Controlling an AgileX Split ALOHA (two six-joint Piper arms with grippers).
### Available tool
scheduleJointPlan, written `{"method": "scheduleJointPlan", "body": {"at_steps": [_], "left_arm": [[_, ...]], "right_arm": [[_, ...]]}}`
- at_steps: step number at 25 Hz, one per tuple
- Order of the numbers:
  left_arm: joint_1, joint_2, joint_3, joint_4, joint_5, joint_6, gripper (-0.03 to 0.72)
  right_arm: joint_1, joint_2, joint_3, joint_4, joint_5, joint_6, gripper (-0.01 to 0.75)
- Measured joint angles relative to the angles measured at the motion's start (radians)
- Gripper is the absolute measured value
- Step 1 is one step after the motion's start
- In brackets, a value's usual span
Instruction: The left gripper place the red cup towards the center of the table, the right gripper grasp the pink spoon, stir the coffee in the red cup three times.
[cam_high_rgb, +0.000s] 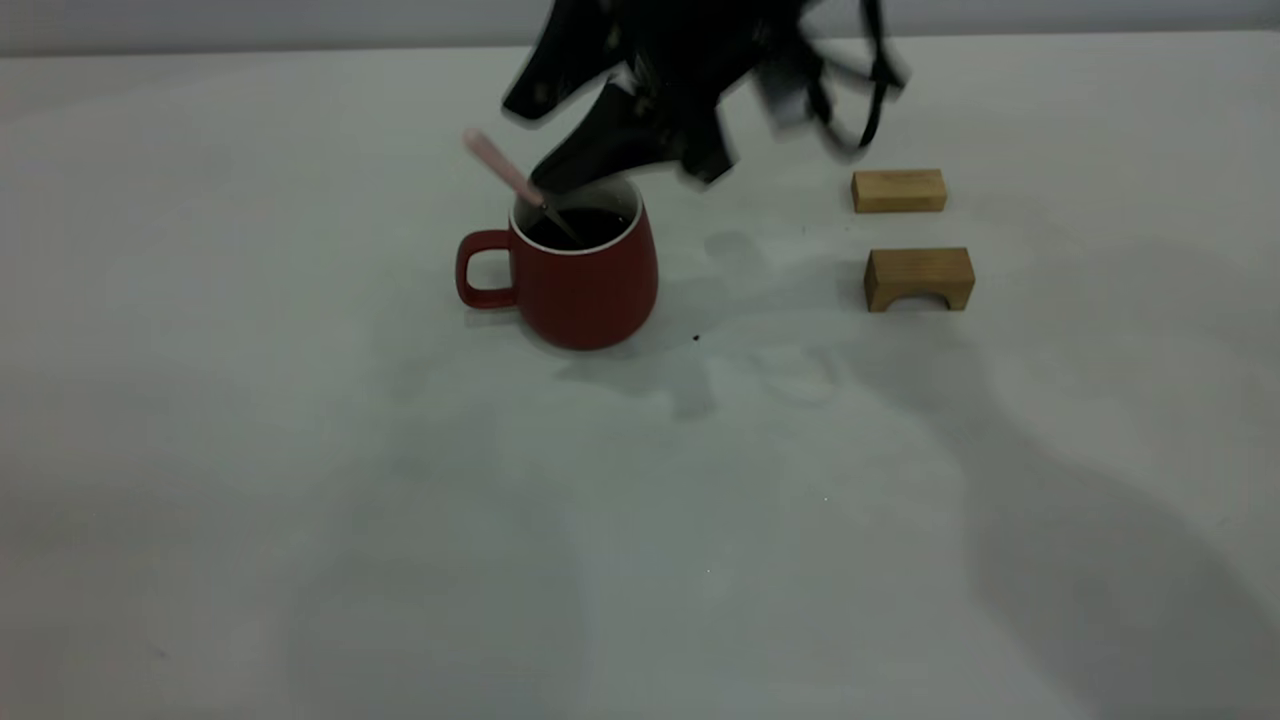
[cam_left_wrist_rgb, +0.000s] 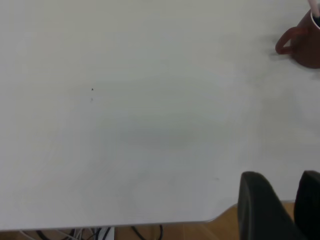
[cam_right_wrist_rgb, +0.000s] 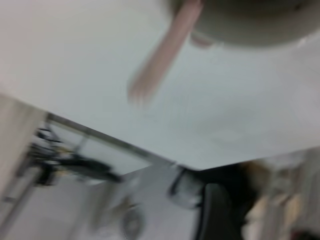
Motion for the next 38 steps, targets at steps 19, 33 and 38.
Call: {"method": "scheduleJointPlan", "body": {"at_steps": [19, 33, 38], "left_arm": [[0.000, 0.000, 0.000, 0.000, 0.000, 0.000, 0.245], [0.000, 0.000, 0.000, 0.000, 0.000, 0.000, 0.245], [0.000, 0.000, 0.000, 0.000, 0.000, 0.000, 0.245]], "right_arm": [[-0.022, -0.789, 0.042, -0.948, 0.373, -0.300, 0.562], [-0.129, -1.821, 0.794, -0.949, 0.388, -0.845, 0.562], [-0.225, -2.092, 0.983, -0.982, 0.388, -0.861, 0.562]]}}
